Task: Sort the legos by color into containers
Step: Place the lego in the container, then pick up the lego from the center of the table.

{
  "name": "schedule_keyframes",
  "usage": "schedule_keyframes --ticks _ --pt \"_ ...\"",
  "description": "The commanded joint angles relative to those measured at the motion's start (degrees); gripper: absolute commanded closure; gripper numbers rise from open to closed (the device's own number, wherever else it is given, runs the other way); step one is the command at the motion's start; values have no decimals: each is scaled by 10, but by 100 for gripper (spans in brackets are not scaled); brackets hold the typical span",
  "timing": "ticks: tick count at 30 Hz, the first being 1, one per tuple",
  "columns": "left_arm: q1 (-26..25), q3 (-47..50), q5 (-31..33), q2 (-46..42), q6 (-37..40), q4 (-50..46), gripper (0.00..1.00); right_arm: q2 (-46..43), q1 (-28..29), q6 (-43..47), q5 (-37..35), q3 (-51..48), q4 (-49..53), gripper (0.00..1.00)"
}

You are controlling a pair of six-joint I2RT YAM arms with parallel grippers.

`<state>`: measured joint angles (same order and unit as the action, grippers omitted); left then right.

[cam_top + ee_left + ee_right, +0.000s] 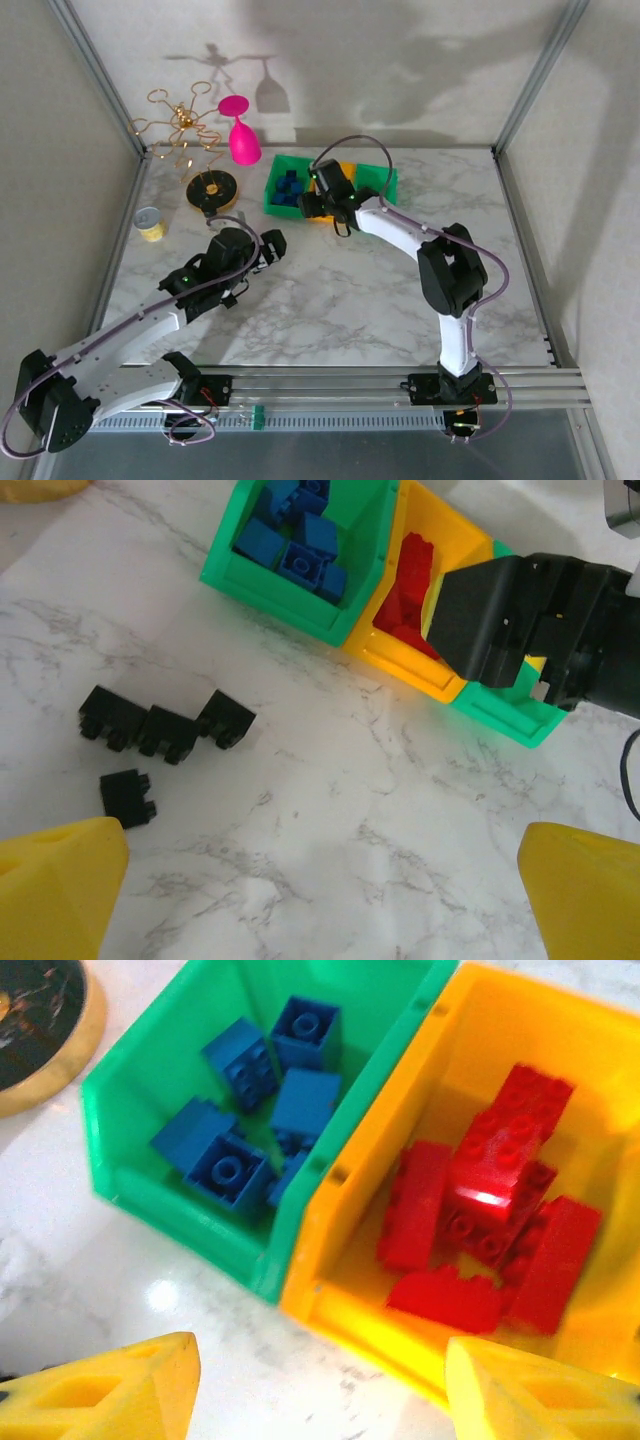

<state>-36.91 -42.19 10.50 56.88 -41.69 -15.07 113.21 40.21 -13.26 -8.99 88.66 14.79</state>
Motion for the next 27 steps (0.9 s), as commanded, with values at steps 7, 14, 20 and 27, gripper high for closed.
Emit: schedule_keyframes --ticks 7,14,20,27 --pt "7 36 31 -83 -40 -111 0 4 59 -83 -12 -41 -60 29" --pt "6 40 43 -113 -56 -151 0 68 80 -41 54 4 -78 28" --pt "6 44 40 -120 -62 -168 0 91 81 40 105 -12 -78 29" --pt "6 54 44 -122 -71 -166 0 124 81 109 134 -9 -92 34"
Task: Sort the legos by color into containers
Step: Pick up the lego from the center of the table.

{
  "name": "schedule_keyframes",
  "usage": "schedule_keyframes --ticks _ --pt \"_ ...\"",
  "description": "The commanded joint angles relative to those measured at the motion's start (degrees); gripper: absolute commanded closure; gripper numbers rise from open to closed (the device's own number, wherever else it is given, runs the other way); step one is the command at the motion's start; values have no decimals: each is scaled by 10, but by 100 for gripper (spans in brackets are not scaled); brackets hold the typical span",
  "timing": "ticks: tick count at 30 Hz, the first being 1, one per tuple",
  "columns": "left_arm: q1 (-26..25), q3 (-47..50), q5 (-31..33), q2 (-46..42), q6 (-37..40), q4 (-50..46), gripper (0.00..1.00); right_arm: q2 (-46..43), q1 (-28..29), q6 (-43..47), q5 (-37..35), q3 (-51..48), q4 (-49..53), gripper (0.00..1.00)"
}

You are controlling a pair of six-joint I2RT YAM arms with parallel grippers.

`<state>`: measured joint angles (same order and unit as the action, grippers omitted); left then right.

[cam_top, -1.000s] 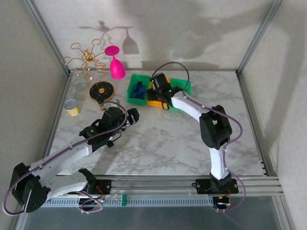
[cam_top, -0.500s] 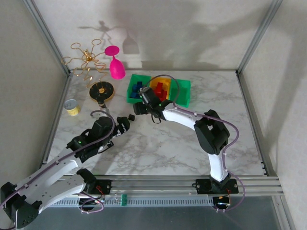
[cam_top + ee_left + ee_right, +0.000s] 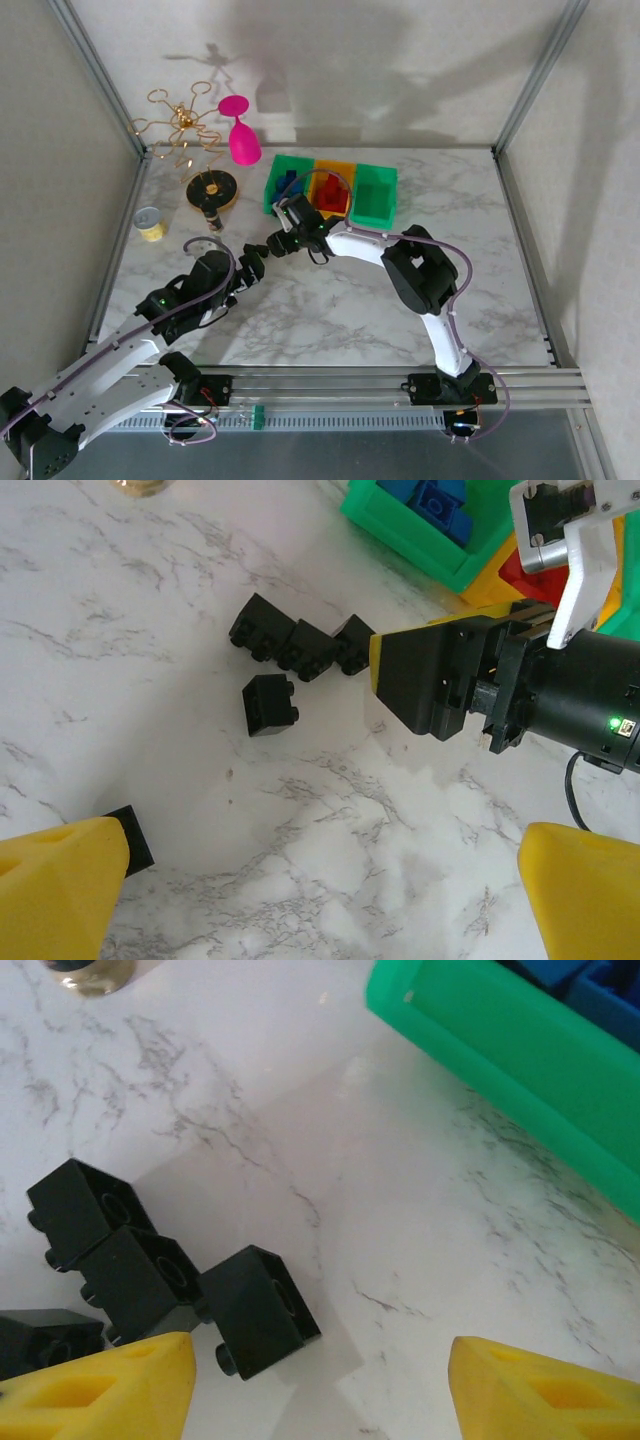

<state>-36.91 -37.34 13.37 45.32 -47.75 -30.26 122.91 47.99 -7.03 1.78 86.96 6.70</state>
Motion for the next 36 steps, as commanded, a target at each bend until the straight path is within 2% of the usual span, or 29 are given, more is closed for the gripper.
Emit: schedule_keyframes --ticks 1,9,18,27,36 --pt "6 6 16 -6 -10 -14 0 32 4 50 24 11 -10 34" --pt "7 4 23 -4 -9 -19 0 69 3 77 27 47 -6 39" --pt "6 0 18 -1 -5 -14 0 89 4 95 35 73 6 56" --pt "7 -5 18 5 -4 -15 0 53 3 86 41 52 10 75" --pt "4 -28 24 -1 -7 -25 0 -53 2 25 34 -33 -3 76"
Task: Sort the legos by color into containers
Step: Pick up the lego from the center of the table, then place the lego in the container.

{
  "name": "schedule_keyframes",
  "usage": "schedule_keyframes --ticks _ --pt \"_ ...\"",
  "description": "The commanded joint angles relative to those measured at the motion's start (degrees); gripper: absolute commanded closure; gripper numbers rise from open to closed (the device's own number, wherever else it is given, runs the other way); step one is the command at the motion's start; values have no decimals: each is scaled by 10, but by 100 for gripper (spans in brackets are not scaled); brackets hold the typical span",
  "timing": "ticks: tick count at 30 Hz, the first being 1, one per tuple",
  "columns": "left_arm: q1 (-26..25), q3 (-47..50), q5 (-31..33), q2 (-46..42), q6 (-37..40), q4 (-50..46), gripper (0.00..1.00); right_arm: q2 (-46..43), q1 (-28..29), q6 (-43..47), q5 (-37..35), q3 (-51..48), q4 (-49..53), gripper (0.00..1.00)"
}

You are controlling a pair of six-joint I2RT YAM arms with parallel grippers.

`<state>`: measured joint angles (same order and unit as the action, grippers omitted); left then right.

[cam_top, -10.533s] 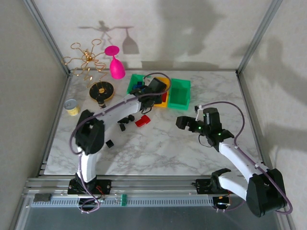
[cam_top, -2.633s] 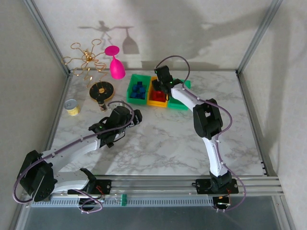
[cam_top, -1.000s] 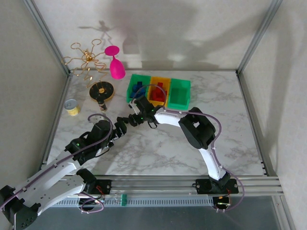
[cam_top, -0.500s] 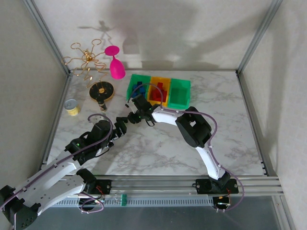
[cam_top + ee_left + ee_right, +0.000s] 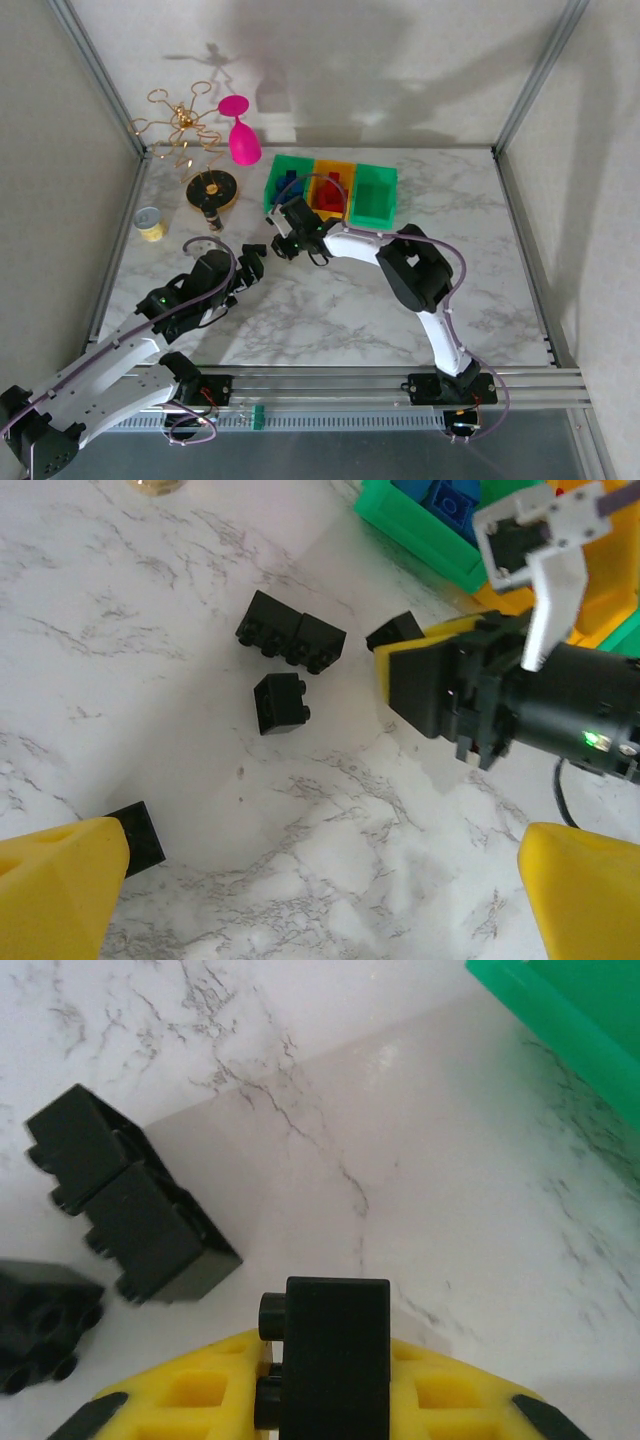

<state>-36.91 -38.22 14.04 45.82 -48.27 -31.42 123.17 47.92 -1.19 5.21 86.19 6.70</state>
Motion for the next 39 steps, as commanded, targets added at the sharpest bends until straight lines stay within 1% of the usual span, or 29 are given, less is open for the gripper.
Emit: schedule_keyframes --ticks 1,5,9,13,14,16,20,23,27,31,36,39 --pt "3 -19 16 -9 -2 -9 0 -69 1 -40 -2 -38 -4 76" --pt "2 -8 -16 -23 5 27 0 -138 -10 -78 -24 -99 -5 75" --pt "-9 0 -34 -24 7 63 0 -208 -40 -124 -32 -156 2 75" --pt "-29 6 -46 -9 11 101 0 -266 -78 -154 -39 -201 15 74" --pt "-35 5 -45 -2 10 110 0 -278 -98 -159 -46 -211 19 74" --pt "-49 6 -43 14 11 131 0 -300 -118 -168 -65 -225 22 74" --pt "-81 3 -39 54 18 180 0 -321 -168 -184 -88 -241 27 73" --pt "-98 -1 -41 89 21 218 0 -318 -204 -186 -98 -240 17 73" --pt "-116 -16 -42 138 26 255 0 -283 -237 -171 -107 -211 8 73" --pt "-126 -37 -43 187 29 274 0 -226 -255 -157 -137 -165 8 73" --pt "-126 -56 -48 223 32 285 1 -180 -263 -136 -144 -129 -11 71" --pt "-126 -61 -44 233 34 282 0 -153 -264 -128 -159 -96 1 67"
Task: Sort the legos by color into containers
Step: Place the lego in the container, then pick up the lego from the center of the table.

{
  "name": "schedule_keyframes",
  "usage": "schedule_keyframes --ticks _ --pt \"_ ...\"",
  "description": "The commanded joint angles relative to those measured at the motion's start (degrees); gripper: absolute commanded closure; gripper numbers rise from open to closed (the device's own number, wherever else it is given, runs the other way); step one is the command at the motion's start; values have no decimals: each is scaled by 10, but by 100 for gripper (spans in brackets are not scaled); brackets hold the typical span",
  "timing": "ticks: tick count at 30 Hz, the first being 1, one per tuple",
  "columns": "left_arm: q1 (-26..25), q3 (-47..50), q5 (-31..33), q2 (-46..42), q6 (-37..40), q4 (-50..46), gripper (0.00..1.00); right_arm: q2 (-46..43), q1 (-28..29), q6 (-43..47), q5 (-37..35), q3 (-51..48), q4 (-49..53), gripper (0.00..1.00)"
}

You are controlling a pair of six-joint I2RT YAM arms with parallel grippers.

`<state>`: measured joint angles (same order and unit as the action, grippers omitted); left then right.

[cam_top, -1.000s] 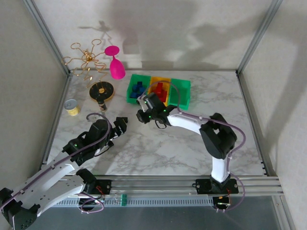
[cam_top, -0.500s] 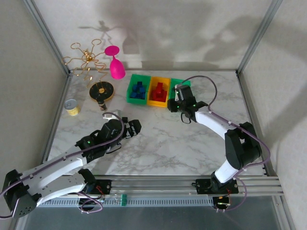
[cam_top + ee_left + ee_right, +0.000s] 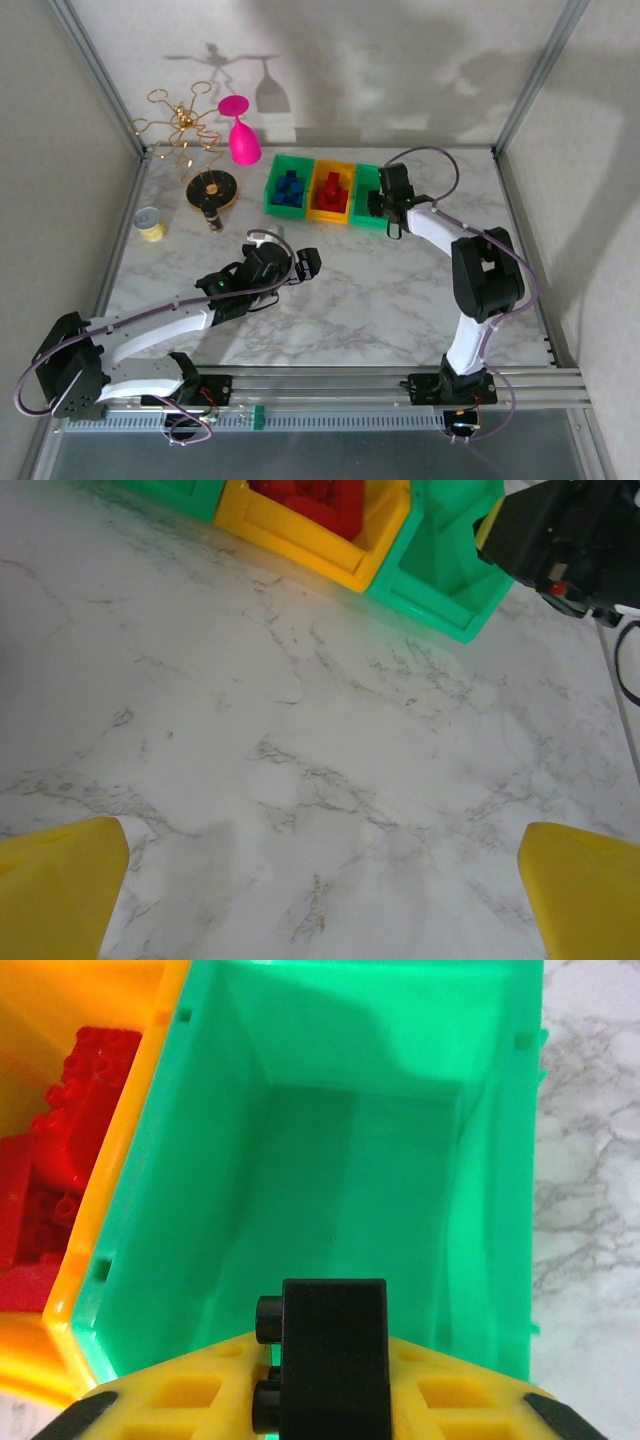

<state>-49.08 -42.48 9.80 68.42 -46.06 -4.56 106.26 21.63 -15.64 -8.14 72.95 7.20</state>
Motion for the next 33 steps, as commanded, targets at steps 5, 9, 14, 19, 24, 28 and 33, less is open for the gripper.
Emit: schedule_keyframes --ticks 5,9,14,19,24,28,33 --pt "-5 -26 15 8 17 -6 0 27 -1 25 -25 55 3 55" --pt "-4 -33 26 -2 19 -22 0 2 4 24 -6 46 4 51" --pt "-3 -31 38 -33 21 -39 0 -44 36 20 13 9 -3 46" --pt "-1 -21 51 -78 14 -74 0 -88 91 -7 27 -44 -16 42" --pt "3 -4 69 -132 -10 -128 0 -107 165 -39 30 -80 -46 40" --pt "10 -1 88 -179 -27 -192 0 -91 233 -57 26 -74 -69 40" --pt "22 -11 123 -224 -65 -291 0 -48 287 -73 40 -67 -111 39"
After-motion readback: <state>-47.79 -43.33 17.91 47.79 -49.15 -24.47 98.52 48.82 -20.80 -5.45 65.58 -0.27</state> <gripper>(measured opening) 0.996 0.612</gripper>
